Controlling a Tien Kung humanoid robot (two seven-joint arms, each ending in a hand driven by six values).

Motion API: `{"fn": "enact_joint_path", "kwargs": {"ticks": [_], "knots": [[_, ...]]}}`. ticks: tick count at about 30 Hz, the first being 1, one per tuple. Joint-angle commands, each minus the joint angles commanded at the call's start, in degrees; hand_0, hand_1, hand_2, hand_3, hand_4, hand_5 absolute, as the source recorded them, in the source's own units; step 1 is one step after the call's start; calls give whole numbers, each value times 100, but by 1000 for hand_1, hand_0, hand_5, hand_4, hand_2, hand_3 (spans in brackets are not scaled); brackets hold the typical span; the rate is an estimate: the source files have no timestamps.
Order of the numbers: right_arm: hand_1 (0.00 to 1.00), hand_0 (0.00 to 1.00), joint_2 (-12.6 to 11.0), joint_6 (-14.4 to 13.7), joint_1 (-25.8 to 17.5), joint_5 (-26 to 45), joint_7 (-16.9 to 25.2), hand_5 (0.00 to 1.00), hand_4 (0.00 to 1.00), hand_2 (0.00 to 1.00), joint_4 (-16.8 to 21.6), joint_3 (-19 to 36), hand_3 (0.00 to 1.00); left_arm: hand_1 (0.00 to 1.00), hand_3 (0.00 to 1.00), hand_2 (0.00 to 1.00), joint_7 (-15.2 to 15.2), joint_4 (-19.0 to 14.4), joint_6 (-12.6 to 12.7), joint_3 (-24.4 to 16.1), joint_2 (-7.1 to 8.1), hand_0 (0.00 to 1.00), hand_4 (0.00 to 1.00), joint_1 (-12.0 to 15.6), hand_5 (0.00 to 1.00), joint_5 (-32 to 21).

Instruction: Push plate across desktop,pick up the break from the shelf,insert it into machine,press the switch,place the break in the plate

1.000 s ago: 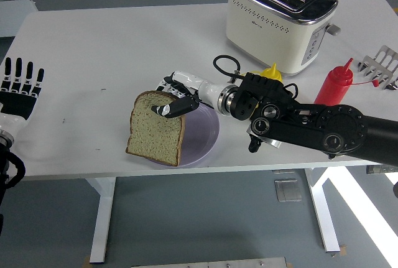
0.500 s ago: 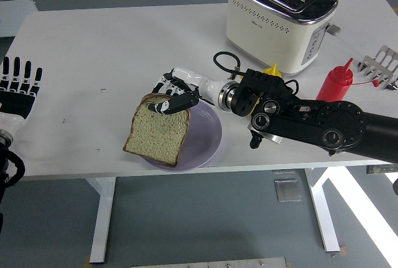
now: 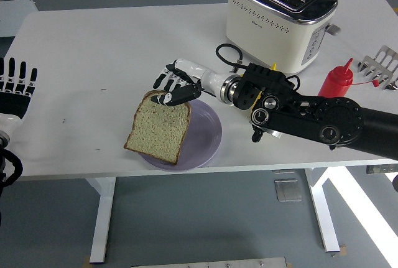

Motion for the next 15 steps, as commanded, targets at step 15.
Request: {"fn": "enact_joint_path", "kwargs": {"ticks": [15], "knots": [[478, 395, 95, -274, 40, -642, 656, 308, 760, 490, -515, -425, 464, 714, 694, 672, -35, 171, -6, -86, -9, 785, 646, -15, 998, 149]]}}
